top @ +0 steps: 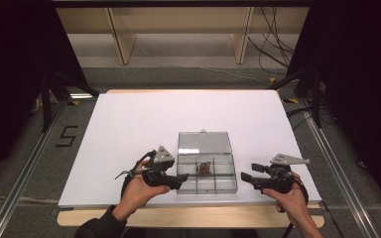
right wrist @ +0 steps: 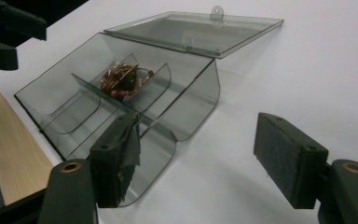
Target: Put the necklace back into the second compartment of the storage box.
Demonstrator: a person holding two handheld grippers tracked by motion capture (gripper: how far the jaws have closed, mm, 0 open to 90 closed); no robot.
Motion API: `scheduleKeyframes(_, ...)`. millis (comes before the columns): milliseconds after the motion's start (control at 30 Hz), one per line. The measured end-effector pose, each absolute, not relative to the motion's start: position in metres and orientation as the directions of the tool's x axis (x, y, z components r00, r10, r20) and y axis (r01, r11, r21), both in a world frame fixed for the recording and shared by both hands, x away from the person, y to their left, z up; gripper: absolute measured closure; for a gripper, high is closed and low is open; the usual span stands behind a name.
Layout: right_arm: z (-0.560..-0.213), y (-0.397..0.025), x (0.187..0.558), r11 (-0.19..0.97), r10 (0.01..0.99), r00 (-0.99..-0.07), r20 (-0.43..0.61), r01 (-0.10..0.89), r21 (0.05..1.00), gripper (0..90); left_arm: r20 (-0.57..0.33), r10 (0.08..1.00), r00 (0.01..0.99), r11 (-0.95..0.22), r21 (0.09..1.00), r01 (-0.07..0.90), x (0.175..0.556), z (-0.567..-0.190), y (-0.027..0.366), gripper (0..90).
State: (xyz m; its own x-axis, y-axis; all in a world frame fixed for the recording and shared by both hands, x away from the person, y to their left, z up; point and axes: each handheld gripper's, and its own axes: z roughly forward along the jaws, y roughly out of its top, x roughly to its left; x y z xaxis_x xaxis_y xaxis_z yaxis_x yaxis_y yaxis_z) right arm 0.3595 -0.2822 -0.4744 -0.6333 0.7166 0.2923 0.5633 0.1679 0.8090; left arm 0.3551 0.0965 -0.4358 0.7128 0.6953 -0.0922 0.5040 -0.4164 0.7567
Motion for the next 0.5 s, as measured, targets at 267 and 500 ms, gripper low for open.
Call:
scheduleKeyframes(267,-0.472,-0.280,0.374,0.152,0.709,-0.622,0.331,0.594,0.790,30.8,-0.142,0.714,0.685,-0.389,0.734,0.557,0.350,-0.448,0.110,28.8)
scheduleKeyframes(500,-0.474,-0.277,0.384,0.166,0.698,-0.638,0.325,0.586,0.793,30.3,-0.165,0.719,0.675,-0.380,0.720,0.580,0.349,-0.456,0.111,29.0)
